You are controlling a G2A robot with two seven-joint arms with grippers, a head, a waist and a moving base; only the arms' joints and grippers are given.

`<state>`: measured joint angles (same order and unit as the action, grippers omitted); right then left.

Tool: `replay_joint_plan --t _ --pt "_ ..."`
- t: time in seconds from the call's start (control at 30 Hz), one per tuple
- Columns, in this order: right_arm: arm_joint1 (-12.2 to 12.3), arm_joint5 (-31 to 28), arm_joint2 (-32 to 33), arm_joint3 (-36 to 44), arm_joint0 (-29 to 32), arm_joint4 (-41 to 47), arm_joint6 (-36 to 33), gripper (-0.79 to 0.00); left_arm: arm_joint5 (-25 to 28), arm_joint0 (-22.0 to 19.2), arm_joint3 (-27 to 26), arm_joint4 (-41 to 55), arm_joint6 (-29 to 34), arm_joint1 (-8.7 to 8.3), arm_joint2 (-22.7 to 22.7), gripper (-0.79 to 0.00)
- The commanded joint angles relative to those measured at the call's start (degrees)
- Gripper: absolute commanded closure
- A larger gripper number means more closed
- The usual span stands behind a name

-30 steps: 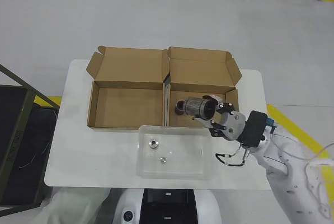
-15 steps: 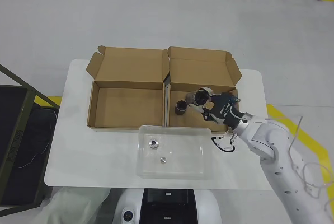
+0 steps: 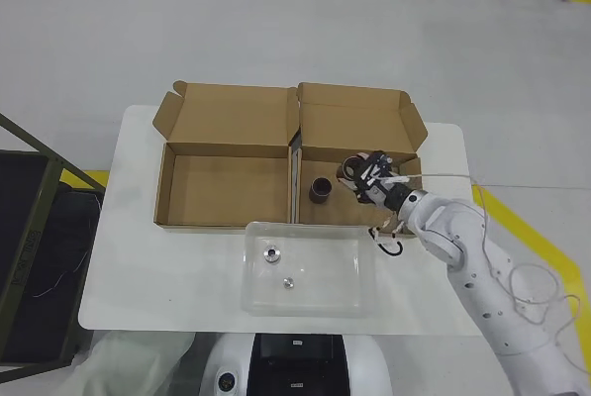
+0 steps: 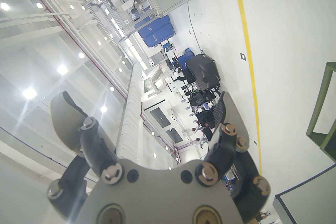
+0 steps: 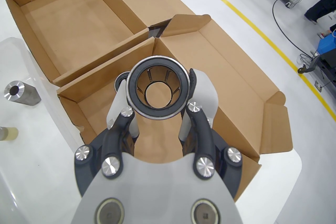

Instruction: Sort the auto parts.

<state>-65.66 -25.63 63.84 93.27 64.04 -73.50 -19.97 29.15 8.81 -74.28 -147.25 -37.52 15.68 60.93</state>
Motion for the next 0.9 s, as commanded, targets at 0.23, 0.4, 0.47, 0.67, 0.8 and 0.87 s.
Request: replay_joint_plan --t 0.23,0.4,0.47,0.67,0.8,0.87 --pt "-0.3 -1.3 -0.6 -3.4 -1.3 2.3 -4.7 0.000 0.0 0.0 0.0 0.0 0.0 0.00 0.0 -0.785" --pt "-0.7 -2.3 -1.8 -7.2 -3.1 4.0 -5.9 0.000 0.0 0.0 0.0 0.0 0.0 0.00 0.0 -0.785" --pt "-0.9 -2.6 -2.6 -8.9 -4.0 4.5 -6.3 0.000 0.0 0.0 0.0 0.0 0.0 0.00 0.0 -0.785" --pt "-1.8 -2.9 -5.0 -14.1 -6.7 6.0 -6.4 0.000 0.0 0.0 0.0 0.0 0.0 0.00 0.0 -0.785" --pt "-2.2 -2.8 -6.2 -16.3 -8.0 6.3 -6.3 0.000 0.0 0.0 0.0 0.0 0.0 0.00 0.0 -0.785" --pt "-2.4 -2.7 -6.7 -17.0 -8.4 6.4 -6.5 0.000 0.0 0.0 0.0 0.0 0.0 0.00 0.0 -0.785"
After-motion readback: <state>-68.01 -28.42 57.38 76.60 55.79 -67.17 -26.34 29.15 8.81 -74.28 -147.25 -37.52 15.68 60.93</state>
